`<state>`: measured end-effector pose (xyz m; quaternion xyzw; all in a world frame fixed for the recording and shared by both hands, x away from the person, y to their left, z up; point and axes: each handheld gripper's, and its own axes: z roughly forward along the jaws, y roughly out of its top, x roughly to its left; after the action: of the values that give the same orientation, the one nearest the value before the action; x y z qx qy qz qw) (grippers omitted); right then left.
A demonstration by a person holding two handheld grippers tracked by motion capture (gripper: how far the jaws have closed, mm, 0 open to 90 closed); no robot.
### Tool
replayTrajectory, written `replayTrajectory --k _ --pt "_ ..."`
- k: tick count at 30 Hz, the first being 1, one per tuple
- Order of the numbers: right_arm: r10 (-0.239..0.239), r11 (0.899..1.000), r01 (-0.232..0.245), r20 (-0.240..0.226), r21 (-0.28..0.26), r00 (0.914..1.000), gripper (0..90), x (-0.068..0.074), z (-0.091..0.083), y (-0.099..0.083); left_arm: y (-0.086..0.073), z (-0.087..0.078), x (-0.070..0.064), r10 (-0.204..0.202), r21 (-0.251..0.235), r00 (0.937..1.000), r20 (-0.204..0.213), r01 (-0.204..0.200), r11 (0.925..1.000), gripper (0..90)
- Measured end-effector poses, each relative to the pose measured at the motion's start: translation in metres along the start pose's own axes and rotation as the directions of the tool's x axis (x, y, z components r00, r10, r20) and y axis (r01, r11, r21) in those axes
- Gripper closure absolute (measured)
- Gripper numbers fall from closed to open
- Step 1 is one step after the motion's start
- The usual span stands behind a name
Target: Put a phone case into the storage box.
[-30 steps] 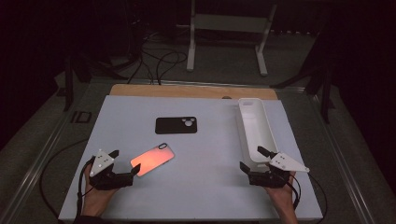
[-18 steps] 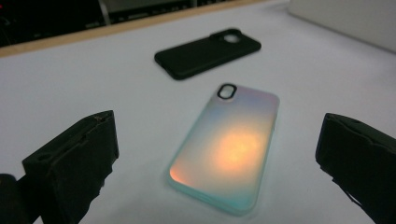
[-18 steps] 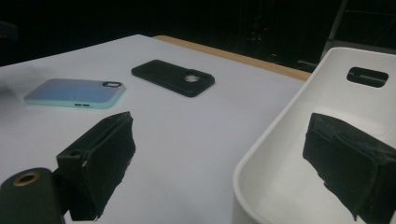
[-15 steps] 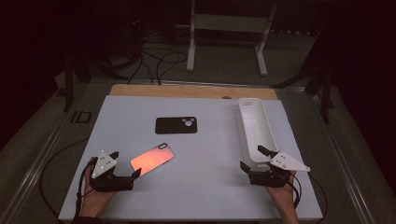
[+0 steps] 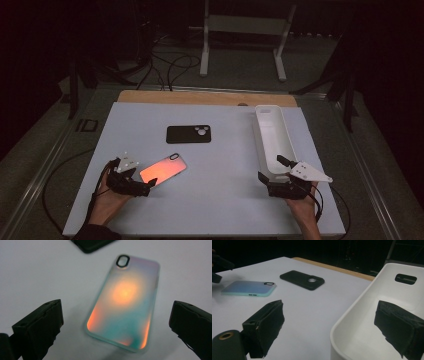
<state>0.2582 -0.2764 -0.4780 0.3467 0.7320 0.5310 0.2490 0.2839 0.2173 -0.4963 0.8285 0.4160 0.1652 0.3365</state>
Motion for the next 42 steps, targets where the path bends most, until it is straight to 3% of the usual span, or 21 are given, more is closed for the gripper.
replayTrajectory --k 4,7,15,25,32,38,42 --pt "0.003 1.0 -0.003 0.0 0.0 1.0 8.6 0.0 0.0 0.0 0.004 0.008 0.001 0.006 0.042 0.9998 0.021 -0.006 0.9991 0.1" --pt "0.0 1.0 0.0 -0.004 0.004 1.0 8.6 0.0 0.001 -0.001 0.012 0.019 -0.001 0.055 0.111 0.9977 0.039 -0.059 0.9921 0.2" --pt "0.005 1.0 -0.005 0.0 0.0 1.0 8.6 0.0 0.001 0.0 0.02 0.035 0.0 0.08 0.191 0.9944 0.069 -0.092 0.9773 2.3" --pt "0.006 1.0 -0.006 -0.001 0.002 1.0 8.6 0.0 0.001 -0.001 0.02 0.044 0.0 0.083 0.217 0.9903 0.111 -0.106 0.9703 9.6" --pt "0.004 1.0 -0.004 -0.002 0.003 1.0 8.6 0.001 0.002 -0.001 0.021 0.046 -0.004 0.09 0.238 0.9904 0.105 -0.113 0.9647 11.6" --pt "0.008 1.0 -0.008 -0.002 0.002 1.0 8.7 0.001 0.002 -0.001 0.024 0.046 -0.005 0.102 0.27 0.9883 0.114 -0.129 0.954 13.4" --pt "0.009 1.0 -0.009 -0.004 0.003 0.9999 8.7 0.002 0.002 -0.001 0.024 0.045 -0.006 0.107 0.266 0.9877 0.114 -0.134 0.9547 15.1"
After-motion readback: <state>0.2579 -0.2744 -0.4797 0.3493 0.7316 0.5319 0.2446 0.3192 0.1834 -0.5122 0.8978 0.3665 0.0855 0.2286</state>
